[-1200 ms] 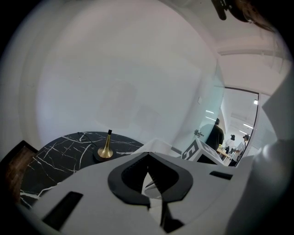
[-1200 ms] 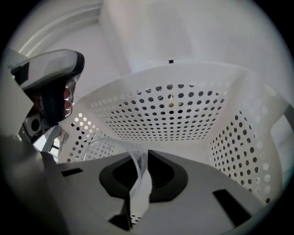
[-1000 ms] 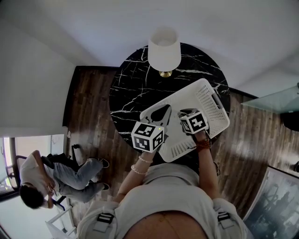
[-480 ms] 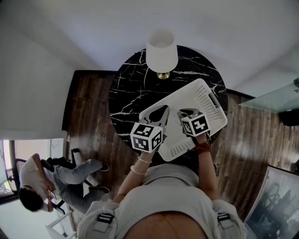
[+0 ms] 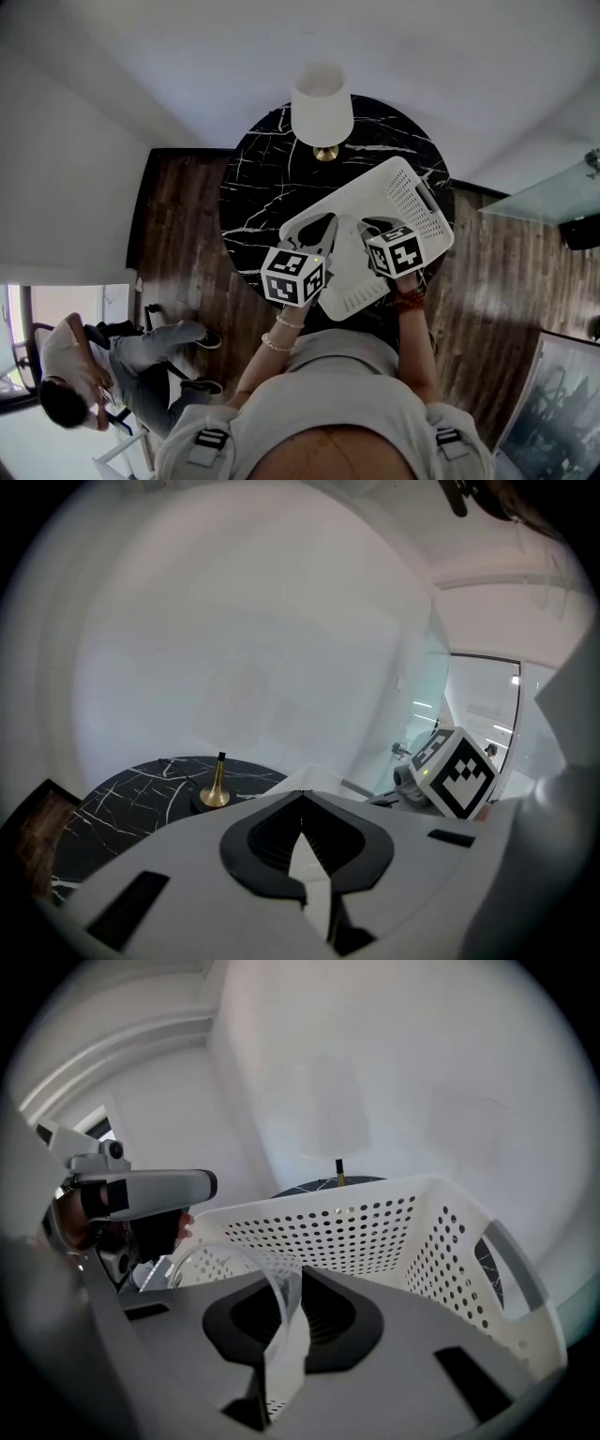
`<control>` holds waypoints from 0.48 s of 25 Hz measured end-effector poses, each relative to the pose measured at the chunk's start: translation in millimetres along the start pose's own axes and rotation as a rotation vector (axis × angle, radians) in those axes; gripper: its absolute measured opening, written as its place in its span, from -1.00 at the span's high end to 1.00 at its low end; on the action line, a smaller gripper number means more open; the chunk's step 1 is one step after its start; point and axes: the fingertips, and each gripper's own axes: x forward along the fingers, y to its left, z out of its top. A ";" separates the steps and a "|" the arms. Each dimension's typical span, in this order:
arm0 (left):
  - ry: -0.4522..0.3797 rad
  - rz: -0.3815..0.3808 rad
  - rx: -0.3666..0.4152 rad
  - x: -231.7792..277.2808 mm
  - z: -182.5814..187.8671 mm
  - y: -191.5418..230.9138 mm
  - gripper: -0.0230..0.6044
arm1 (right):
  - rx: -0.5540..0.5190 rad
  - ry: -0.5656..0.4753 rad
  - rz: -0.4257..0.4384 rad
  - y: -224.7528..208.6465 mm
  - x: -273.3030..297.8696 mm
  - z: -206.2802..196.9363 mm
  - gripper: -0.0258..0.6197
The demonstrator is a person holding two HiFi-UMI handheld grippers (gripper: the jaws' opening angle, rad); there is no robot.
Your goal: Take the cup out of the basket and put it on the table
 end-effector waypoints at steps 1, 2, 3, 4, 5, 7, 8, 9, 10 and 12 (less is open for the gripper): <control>0.000 0.000 0.002 -1.0 -0.3 -0.3 0.91 | 0.001 -0.007 -0.002 1.1 -1.7 1.0 0.80; 0.001 0.000 0.004 -2.1 -0.5 -0.4 0.91 | 0.002 -0.013 -0.003 2.3 -3.4 2.0 0.80; 0.001 0.000 0.006 -3.1 -0.8 -0.7 0.91 | 0.003 -0.019 -0.004 3.5 -5.1 3.0 0.80; 0.002 0.000 0.009 -4.0 -1.0 -1.1 0.91 | 0.004 -0.026 -0.006 4.6 -7.1 4.1 0.80; 0.002 0.000 0.015 -4.9 -1.1 -1.8 0.91 | 0.004 -0.033 -0.007 5.6 -9.3 5.2 0.80; 0.003 0.000 0.027 -6.5 -1.6 -4.0 0.91 | 0.004 -0.046 -0.011 7.1 -14.2 7.1 0.80; 0.004 0.000 0.032 -7.3 -2.0 -5.1 0.91 | 0.005 -0.054 -0.014 7.7 -16.8 8.0 0.80; 0.005 -0.001 0.036 -8.3 -2.5 -6.1 0.91 | 0.006 -0.063 -0.017 8.4 -19.3 8.9 0.80; 0.005 -0.002 0.037 -9.4 -3.0 -6.9 0.91 | 0.008 -0.071 -0.020 9.2 -21.9 9.9 0.80; 0.002 -0.005 0.038 -11.9 -3.6 -8.1 0.91 | 0.012 -0.090 -0.026 11.1 -27.0 12.1 0.80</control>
